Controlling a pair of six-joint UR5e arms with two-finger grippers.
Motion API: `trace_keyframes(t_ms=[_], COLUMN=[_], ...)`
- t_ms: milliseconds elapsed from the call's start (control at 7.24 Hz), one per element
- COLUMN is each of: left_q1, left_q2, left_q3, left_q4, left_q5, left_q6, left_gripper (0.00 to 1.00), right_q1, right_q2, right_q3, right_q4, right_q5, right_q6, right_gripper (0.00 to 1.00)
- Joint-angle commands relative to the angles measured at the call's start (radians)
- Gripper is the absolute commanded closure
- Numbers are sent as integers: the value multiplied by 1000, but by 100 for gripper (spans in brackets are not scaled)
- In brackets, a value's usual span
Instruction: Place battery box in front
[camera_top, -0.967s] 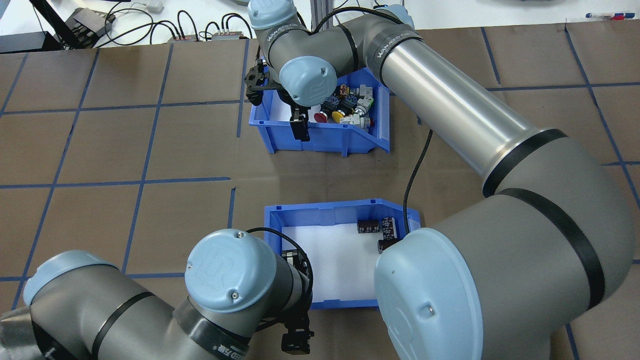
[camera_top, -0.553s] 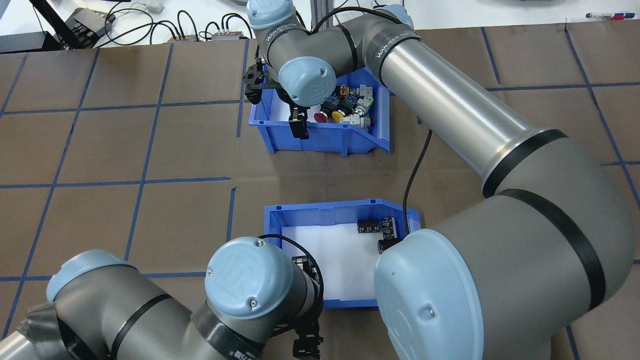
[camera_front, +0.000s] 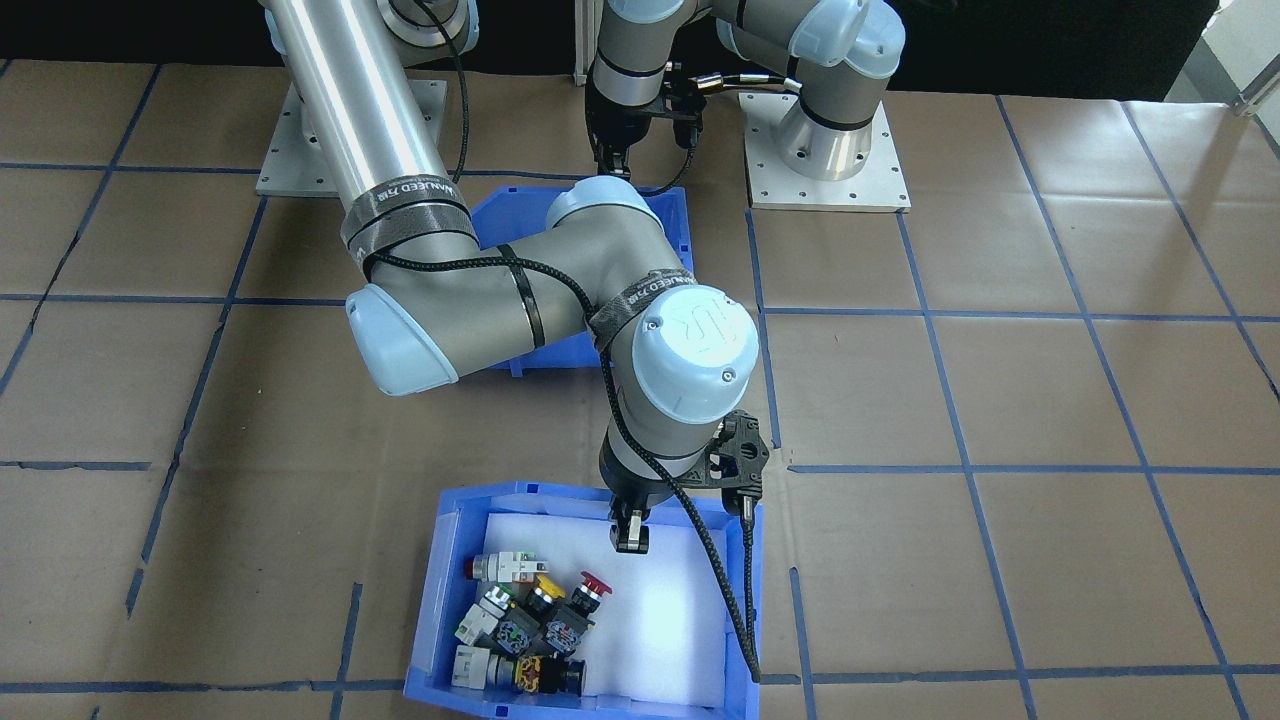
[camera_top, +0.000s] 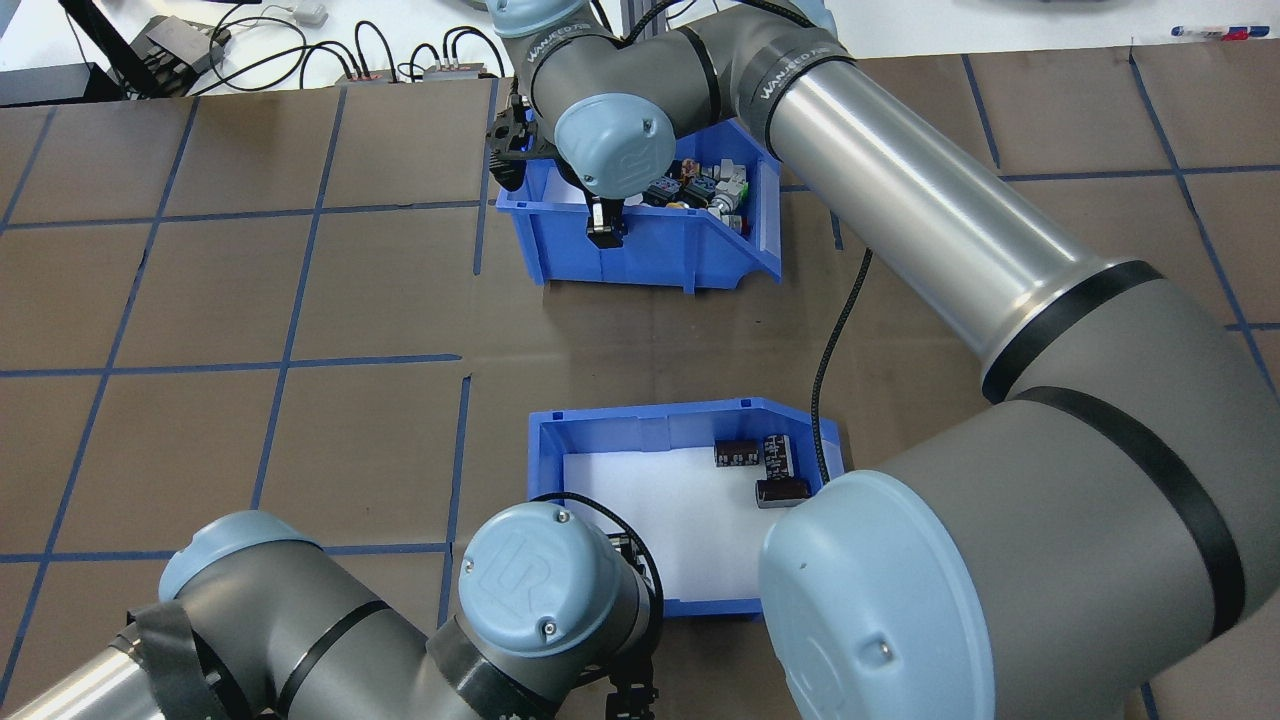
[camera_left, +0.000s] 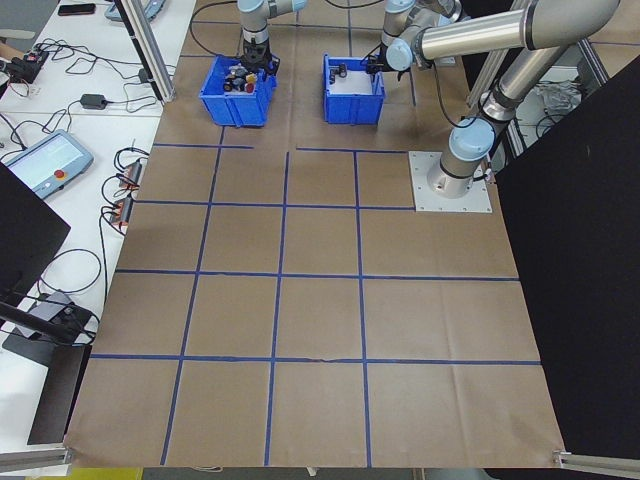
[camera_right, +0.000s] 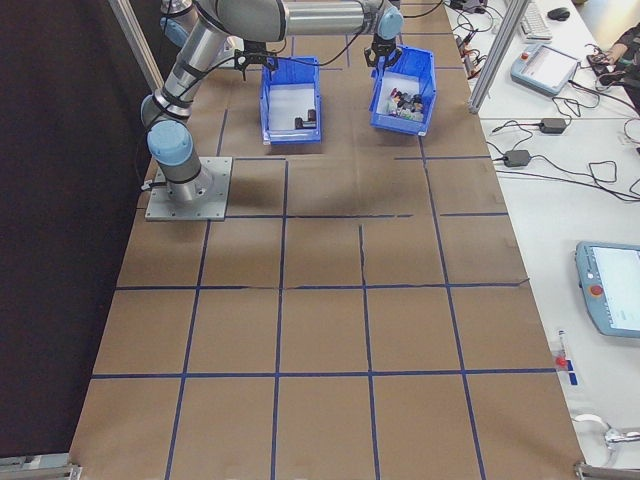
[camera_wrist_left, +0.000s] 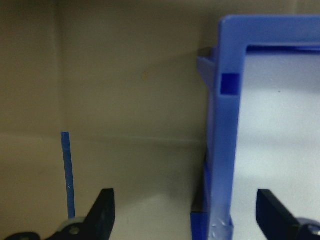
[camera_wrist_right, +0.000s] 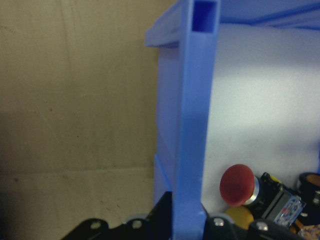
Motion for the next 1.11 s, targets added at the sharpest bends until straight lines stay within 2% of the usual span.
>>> trace_keyframes(t_ms=[0, 138, 276, 415, 691, 829, 967], left_q1=[-18, -23, -38, -43, -44, -43, -37], left_q2=[-31, -40, -54, -58, -62, -49, -11], left_q3=[-2, -7, -12, -12, -25, -24, -21], left_q4=[35, 37, 38, 49, 118, 139, 140], left_q5=[3, 19, 26, 26, 23, 26, 29], left_q6=[-20, -22, -22, -19, -9, 3, 23], left_gripper=[2, 4, 12, 46, 94, 100, 100], right_q1=[-27, -39, -56, -92, -213, -282, -351], right_q2=[-43, -60, -85, -127, -204, -236, -261], right_q3=[2, 4, 8, 14, 21, 21, 22], right_q4=[2, 3, 25, 75, 165, 204, 229], right_q5=[-17, -23, -65, -92, -116, -116, -116], right_q6=[-15, -24, -42, -65, -178, -258, -316], right_gripper=[100, 100, 100, 100, 100, 100, 100])
